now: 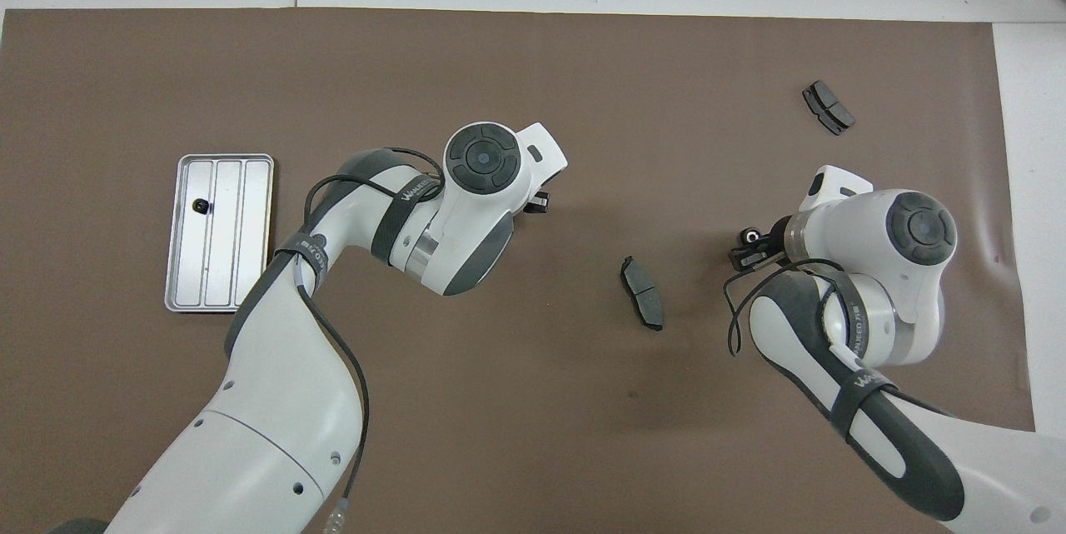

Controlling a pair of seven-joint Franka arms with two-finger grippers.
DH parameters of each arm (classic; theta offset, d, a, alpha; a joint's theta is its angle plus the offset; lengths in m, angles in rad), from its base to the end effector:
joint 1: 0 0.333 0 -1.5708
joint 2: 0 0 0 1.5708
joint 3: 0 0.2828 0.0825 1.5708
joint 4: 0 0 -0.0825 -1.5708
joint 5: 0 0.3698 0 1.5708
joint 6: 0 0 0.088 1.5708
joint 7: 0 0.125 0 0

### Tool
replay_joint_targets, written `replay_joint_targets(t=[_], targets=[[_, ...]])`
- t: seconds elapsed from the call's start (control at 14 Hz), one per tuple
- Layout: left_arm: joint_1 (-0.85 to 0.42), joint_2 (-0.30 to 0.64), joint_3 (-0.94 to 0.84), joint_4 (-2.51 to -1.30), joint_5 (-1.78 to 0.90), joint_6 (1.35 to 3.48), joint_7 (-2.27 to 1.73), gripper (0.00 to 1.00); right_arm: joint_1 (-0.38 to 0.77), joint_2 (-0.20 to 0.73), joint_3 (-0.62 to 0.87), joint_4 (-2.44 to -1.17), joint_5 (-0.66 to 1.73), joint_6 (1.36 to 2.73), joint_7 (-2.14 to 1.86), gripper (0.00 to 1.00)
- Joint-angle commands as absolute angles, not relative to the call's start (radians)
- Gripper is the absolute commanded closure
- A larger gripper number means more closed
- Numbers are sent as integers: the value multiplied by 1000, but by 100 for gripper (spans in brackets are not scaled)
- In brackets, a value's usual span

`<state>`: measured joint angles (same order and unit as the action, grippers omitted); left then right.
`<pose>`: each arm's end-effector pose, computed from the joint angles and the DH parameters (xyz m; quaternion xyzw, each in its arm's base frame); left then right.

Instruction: Pick bearing gear from pile to tray

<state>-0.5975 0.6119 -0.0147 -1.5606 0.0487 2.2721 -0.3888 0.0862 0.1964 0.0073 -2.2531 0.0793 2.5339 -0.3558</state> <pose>0.5595 -0.3891 0.2602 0.9909 -0.1244 0.0510 0.0106 0.5315 0.0498 0.2451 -0.9803 -0.1915 -0.0450 0.0190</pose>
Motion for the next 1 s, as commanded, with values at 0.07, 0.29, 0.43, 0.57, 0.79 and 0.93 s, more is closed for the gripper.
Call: replay_joint_targets(t=[0.07, 0.29, 0.43, 0.57, 0.79, 0.93], targets=[[-516, 600, -6, -1557, 17, 2244, -376, 100, 84, 176, 0, -2284, 91, 2559, -380, 46], [-421, 551, -11, -1560, 12, 2152, -312, 100, 86, 179, 0, -2283, 91, 2583, -365, 46], [-336, 514, -9, -1572, -14, 2109, -232, 100, 86, 179, 2, -2284, 92, 2586, -361, 46], [-240, 471, -9, -1591, -40, 2059, -102, 100, 86, 181, 2, -2283, 92, 2589, -344, 46], [-99, 385, -9, -1701, -63, 2057, 114, 100, 86, 183, 2, -2283, 92, 2603, -339, 46], [-37, 354, -8, -1762, -66, 2060, 227, 100, 86, 183, 2, -2283, 92, 2603, -339, 79]])
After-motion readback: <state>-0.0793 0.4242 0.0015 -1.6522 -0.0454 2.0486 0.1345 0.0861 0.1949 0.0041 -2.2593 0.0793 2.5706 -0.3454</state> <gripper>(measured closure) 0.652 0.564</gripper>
